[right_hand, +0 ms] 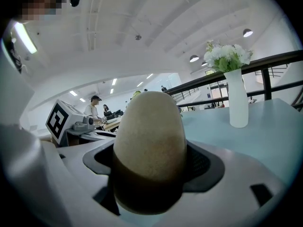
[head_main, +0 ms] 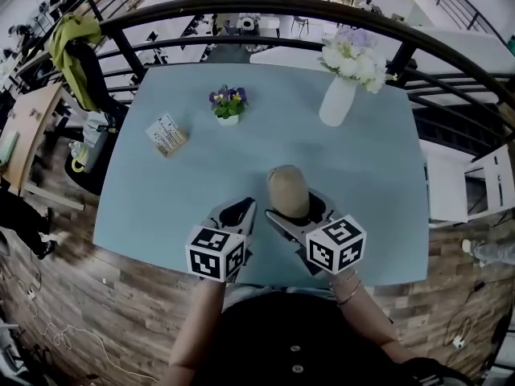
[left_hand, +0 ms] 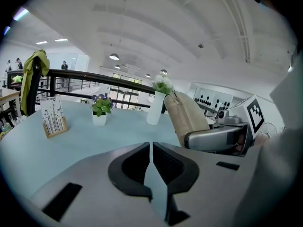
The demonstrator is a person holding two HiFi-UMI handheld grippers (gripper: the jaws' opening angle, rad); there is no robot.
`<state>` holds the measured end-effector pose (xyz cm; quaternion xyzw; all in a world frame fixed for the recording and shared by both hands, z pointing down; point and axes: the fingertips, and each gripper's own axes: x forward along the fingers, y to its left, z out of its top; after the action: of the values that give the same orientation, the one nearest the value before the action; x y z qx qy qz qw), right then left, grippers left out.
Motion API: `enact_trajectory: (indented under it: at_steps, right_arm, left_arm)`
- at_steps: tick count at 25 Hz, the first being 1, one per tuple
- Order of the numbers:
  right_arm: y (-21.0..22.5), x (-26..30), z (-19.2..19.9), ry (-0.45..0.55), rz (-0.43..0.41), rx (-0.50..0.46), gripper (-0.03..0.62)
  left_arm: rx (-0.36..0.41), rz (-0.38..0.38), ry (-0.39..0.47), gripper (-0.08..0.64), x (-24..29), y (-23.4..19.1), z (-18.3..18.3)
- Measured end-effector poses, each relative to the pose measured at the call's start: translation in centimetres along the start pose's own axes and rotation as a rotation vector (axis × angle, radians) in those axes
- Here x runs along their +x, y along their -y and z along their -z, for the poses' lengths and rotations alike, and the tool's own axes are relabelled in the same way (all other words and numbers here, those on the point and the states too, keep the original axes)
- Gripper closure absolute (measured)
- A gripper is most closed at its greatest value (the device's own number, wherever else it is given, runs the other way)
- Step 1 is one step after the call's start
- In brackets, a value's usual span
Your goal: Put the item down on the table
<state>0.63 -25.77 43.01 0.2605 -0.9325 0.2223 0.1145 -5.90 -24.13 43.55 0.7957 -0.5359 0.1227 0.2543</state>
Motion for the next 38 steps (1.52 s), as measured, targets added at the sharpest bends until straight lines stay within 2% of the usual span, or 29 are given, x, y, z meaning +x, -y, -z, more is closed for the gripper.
enact_trajectory:
  at_steps: [11, 21, 38]
  right_arm:
    - [1.3, 0.5, 0.6, -0.021, -0.006, 0.021, 0.183]
    - [2.4, 0.7, 0.4, -0.037, 0.064, 0.032, 0.183]
    - [4.6, 3.5, 0.8, -0.145, 0.142, -0.005, 0.183]
  left_arm:
    - [-0.007, 0.008, -0.032, 0.541, 1.7, -0.1, 0.5]
    - [-0.003, 0.06, -0.054, 0.541, 2.3, -1.3, 0.3]
    - [-0.024, 0.138, -0.109, 0.541, 3.1, -4.3, 1.5]
